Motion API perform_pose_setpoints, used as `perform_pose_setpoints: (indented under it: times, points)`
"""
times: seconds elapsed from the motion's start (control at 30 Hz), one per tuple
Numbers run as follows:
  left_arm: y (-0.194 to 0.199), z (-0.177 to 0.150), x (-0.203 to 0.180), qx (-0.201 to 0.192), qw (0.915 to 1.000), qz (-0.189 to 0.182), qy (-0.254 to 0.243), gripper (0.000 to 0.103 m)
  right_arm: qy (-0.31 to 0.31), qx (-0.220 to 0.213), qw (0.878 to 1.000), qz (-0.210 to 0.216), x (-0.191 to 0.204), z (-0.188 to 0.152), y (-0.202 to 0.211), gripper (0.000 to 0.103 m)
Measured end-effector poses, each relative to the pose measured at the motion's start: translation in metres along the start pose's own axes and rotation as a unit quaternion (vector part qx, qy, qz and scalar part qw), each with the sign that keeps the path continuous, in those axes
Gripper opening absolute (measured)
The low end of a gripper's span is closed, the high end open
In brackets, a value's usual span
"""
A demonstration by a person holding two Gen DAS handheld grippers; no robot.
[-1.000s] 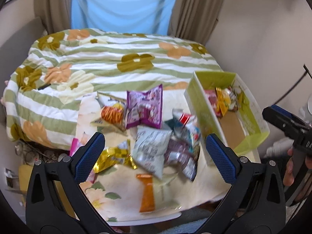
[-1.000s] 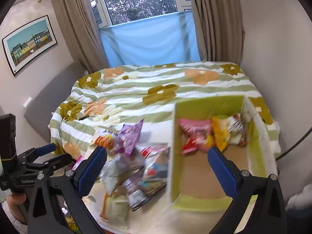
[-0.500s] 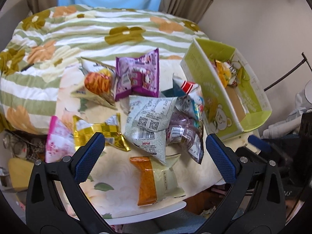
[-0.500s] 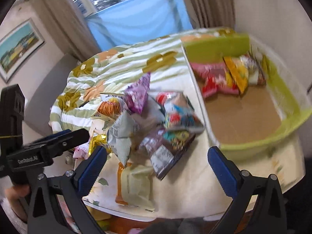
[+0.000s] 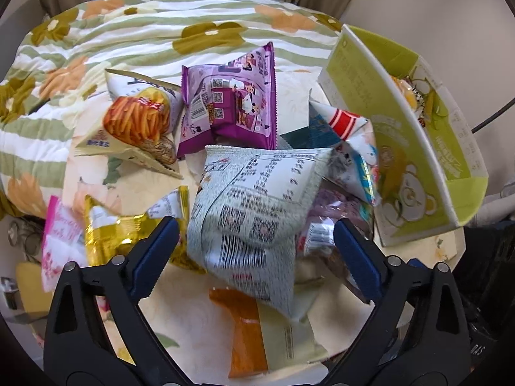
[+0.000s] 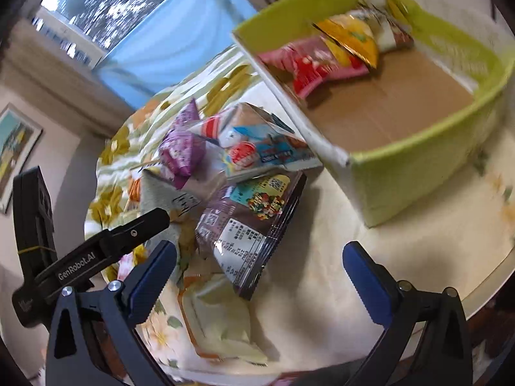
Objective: Organize snacks
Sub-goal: 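Grasp the white printed bag with the left tool while the right tool grasps the brown candy bag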
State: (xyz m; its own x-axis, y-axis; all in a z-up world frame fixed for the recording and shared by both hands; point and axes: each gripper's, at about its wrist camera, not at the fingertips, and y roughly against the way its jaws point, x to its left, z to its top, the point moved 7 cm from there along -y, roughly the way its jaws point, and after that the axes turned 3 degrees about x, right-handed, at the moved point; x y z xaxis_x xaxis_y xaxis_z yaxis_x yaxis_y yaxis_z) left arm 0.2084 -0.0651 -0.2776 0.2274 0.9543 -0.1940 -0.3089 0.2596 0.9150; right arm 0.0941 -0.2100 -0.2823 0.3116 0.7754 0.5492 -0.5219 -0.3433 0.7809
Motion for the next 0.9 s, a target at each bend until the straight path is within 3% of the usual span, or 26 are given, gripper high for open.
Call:
perform_pose_setpoints:
  times: [0.13,0.27,0.4,0.57,0.9]
  points:
    - [-0.016,0.003,0.001,0.014,0.9999,0.004,-0.008,0.09,-0.022,0.007,1.0,0.003,-0.003,-0.003,-0.011,0.103]
    - [-0.027,0.003,0.003,0.027,0.9995,0.008,-0.013,0.069,-0.041,0.007,0.999,0.006,-0.008,-0.001,-0.016,0.103]
    - [-0.031,0.001,0.003,0.034,0.9991,0.005,-0.024,0.061,-0.06,0.0,0.998,0.001,-0.012,0.004,-0.017,0.103]
    - [-0.03,-0.001,-0.002,0.038,0.9983,0.005,-0.044,0.057,-0.071,-0.008,0.997,0.008,-0.009,0.008,-0.024,0.103]
    - [-0.023,-0.005,0.004,0.034,0.9987,-0.01,-0.037,0.055,-0.091,-0.016,0.996,0.017,-0.001,0.01,-0.043,0.1]
